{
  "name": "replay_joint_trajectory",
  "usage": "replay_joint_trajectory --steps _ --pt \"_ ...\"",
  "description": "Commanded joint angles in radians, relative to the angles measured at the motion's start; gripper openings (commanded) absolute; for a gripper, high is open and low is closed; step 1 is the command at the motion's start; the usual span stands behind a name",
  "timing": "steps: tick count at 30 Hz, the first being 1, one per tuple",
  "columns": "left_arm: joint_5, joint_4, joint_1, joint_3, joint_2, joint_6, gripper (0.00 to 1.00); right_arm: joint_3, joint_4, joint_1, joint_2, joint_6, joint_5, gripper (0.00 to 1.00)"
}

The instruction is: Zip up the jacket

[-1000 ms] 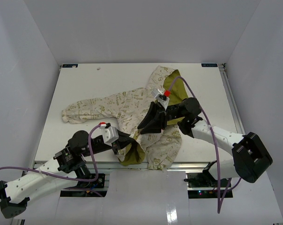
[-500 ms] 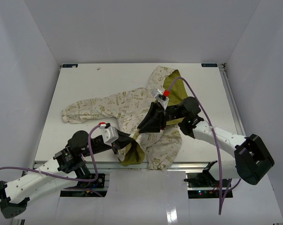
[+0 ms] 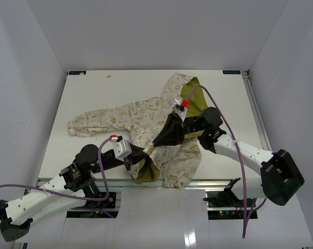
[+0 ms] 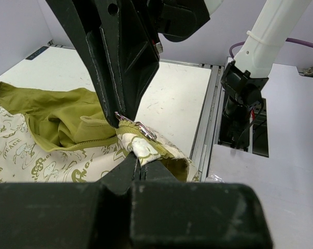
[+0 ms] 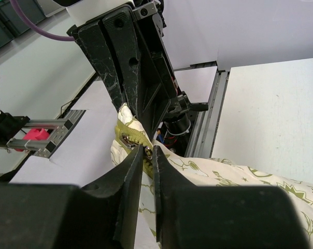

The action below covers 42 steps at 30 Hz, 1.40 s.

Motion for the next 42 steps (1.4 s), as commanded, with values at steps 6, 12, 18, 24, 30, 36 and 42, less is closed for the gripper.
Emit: replay_joint_trajectory --steps 6,12,18,24,30,36,42 --pt "-0.023 0.027 -0.004 0.034 0.006 0.008 0.00 0.007 0.086 0.019 -0.029 0.028 -0.023 0.09" --pt "-0.014 0.020 -0.004 0.038 -0.015 0.001 0.00 -0.019 0.101 0.011 -0.053 0.013 0.047 0.08" --pt "-0.002 0.008 -0.004 0.038 -0.052 -0.003 0.00 -0.043 0.095 -0.050 -0.066 0.016 0.077 0.08" --pt "-0.005 0.004 -0.004 0.040 -0.065 -0.005 0.00 -0.070 0.088 -0.102 -0.070 0.019 0.107 0.08" --pt "0.008 0.007 -0.004 0.038 -0.053 -0.006 0.00 -0.065 0.092 -0.103 -0.047 0.010 0.121 0.08" --pt "-0.002 0.004 -0.004 0.033 -0.050 -0.005 0.00 -0.045 0.176 -0.099 -0.026 0.080 0.034 0.14" --pt "-0.005 0.006 -0.004 0.034 -0.045 -0.009 0.00 -0.049 0.356 -0.070 -0.004 0.225 -0.031 0.41"
